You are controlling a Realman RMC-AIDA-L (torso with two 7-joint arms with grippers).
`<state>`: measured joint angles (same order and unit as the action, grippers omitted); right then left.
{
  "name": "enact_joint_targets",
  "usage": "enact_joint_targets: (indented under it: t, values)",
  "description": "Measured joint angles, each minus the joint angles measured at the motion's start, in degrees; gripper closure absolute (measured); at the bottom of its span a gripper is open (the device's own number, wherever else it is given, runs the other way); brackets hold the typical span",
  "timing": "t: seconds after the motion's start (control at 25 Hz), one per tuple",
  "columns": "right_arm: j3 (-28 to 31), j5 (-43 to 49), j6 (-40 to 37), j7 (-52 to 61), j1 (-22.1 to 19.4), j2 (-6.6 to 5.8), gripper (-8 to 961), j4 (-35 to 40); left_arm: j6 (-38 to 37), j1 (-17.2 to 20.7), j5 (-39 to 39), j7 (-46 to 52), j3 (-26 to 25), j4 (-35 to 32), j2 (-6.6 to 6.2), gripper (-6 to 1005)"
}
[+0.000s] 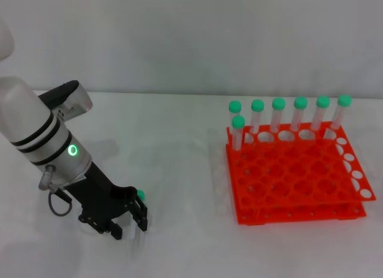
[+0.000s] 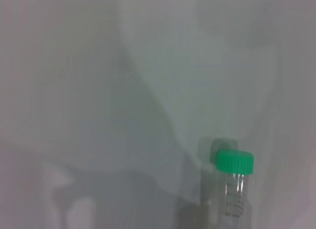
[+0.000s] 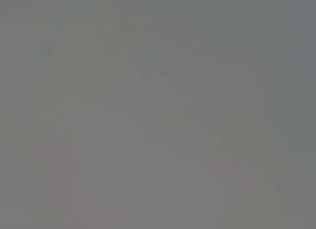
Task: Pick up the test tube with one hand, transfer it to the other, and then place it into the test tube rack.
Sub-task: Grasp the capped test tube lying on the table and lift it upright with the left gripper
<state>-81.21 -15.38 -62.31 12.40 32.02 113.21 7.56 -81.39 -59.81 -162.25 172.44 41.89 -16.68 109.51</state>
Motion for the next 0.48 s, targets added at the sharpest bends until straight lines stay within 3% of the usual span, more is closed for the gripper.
enact_joint_targets:
  t: [0.48]
  values:
    - [1.40,-0.08,0.00,0.00,0.06,0.17,171,0.00,0.67,-0.03,0.00,-0.08,0.12,-0.02,0.28,457]
